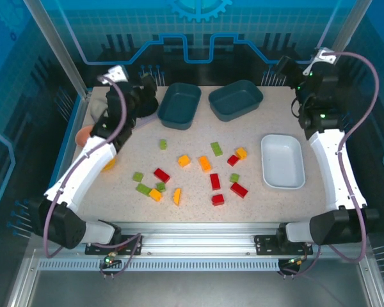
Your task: Sort the legos into containers by color
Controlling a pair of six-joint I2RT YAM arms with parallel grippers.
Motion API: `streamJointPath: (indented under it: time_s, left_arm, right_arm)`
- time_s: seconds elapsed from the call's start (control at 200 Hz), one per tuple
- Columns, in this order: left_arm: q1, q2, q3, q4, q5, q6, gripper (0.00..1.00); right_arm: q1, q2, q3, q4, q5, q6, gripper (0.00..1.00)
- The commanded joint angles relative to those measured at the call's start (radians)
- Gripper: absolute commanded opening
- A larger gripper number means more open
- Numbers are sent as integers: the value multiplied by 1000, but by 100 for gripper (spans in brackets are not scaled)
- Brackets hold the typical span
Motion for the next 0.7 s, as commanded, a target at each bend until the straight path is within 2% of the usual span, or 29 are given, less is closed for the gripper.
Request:
streamJointPath:
  time_s: [0.0,0.1,0.195,0.27,0.58,0.69]
  left_arm:
    - [84,145,162,-453,241,-332,99]
    - [65,271,296,-505,376,-255,99]
    - [51,381,377,-578,451,-257,99]
    - [48,461,426,-614,514,-258,92]
    - [41,705,599,-645,608,-207,75]
    - [41,779,665,-657,627,-199,72]
  right_arm:
    - [-2,121,29,-410,-156,199,75]
    - [33,199,71,-460,-201,220,69]
    - [51,323,129,-509,-255,262,68]
    - [58,432,178,-518,-308,284,66]
    - [87,822,491,-568,-351,361,62]
    - [86,941,628,-610,-359,389,62]
